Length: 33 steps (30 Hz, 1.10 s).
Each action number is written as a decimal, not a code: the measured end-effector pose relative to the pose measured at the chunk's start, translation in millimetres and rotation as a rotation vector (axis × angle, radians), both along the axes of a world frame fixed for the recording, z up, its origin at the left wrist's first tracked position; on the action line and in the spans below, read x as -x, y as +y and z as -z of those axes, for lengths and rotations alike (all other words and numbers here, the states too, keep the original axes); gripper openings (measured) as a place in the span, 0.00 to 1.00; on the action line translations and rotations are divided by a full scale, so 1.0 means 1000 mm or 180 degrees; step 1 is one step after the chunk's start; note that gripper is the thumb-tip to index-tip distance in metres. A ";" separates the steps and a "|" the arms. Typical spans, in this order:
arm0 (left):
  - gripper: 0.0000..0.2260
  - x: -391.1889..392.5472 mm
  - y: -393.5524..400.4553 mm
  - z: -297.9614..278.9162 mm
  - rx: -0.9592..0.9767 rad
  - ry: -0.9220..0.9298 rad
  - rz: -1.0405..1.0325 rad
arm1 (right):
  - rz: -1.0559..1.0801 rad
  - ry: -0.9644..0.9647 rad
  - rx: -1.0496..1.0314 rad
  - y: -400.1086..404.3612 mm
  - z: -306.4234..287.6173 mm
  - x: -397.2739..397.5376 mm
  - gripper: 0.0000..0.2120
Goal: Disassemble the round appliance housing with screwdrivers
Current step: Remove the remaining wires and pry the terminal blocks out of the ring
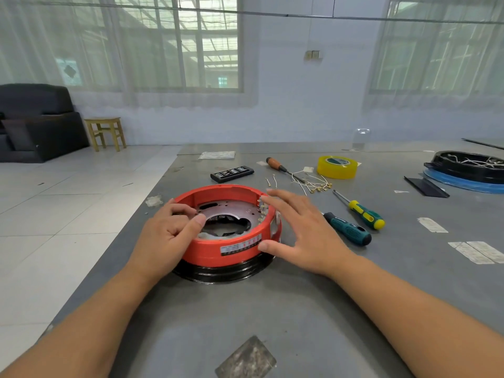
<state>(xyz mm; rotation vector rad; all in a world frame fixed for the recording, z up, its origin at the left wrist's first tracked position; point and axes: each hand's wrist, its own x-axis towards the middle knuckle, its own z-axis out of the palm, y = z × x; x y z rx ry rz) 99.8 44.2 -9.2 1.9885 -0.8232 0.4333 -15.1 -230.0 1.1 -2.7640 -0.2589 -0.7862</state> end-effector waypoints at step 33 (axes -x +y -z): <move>0.18 0.039 -0.041 0.003 -0.0669 -0.1269 -0.0612 | -0.0162 0.0027 -0.0093 0.017 0.011 -0.003 0.26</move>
